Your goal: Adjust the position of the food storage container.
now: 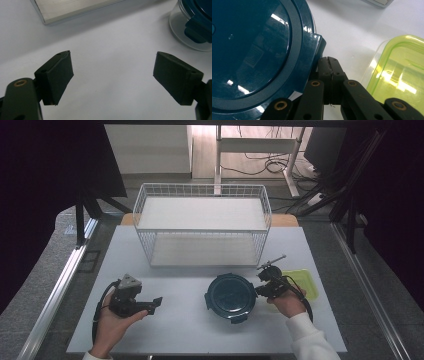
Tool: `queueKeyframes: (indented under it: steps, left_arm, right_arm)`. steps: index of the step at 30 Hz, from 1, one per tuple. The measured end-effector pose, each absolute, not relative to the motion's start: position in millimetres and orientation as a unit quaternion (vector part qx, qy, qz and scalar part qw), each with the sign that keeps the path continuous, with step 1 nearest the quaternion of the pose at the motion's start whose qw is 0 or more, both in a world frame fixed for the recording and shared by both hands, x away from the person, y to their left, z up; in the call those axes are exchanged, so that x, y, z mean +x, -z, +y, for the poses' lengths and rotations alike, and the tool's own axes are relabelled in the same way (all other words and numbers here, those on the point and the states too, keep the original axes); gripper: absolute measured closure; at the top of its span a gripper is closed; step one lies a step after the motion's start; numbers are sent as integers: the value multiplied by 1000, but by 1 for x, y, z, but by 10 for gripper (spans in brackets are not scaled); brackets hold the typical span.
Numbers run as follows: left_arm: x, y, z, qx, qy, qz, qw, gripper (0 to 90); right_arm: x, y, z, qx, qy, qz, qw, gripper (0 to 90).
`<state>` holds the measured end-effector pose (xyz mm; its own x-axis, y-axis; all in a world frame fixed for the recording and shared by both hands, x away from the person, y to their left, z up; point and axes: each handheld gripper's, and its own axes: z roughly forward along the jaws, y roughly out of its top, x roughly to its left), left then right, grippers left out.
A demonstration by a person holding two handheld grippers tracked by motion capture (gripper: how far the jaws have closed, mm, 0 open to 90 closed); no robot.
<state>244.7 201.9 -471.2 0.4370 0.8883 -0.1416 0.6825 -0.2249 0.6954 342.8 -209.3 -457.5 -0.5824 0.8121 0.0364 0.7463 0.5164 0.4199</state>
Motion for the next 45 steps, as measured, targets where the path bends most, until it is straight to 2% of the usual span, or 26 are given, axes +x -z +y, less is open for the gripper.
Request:
queueKeyframes:
  steps: [14,26,45]
  left_arm:
    - [245,472,202,770,-144,511,355,155]
    - [246,472,205,766,-146,515,355,155]
    - [246,473,207,765,-147,518,354,155]
  right_arm:
    - [337,459,-199,435,-209,874,67,894]
    - [324,462,-167,390,-215,894,48,894]
    - [312,470,-139,348,-227,910,12,894]
